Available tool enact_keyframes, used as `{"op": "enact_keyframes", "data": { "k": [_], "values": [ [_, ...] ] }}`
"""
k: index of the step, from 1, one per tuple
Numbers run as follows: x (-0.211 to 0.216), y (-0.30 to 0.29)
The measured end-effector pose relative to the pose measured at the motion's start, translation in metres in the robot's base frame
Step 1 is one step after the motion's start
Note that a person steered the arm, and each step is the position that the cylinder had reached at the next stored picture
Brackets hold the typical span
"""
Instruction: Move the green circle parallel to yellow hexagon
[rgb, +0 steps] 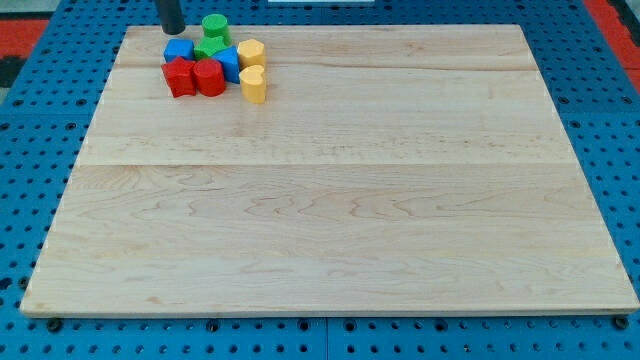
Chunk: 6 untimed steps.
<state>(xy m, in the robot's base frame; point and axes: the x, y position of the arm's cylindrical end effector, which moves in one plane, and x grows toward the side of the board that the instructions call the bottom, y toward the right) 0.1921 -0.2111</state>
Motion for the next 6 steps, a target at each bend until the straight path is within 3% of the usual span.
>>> {"op": "enact_keyframes", "data": {
  "k": [1, 2, 3, 4, 5, 6],
  "values": [
    [-0.001, 0.011],
    [0.004, 0.132],
    [0.072, 0.253],
    [0.158, 0.274],
    [0.195, 0.225],
    [0.200, 0.078]
  ]
}}
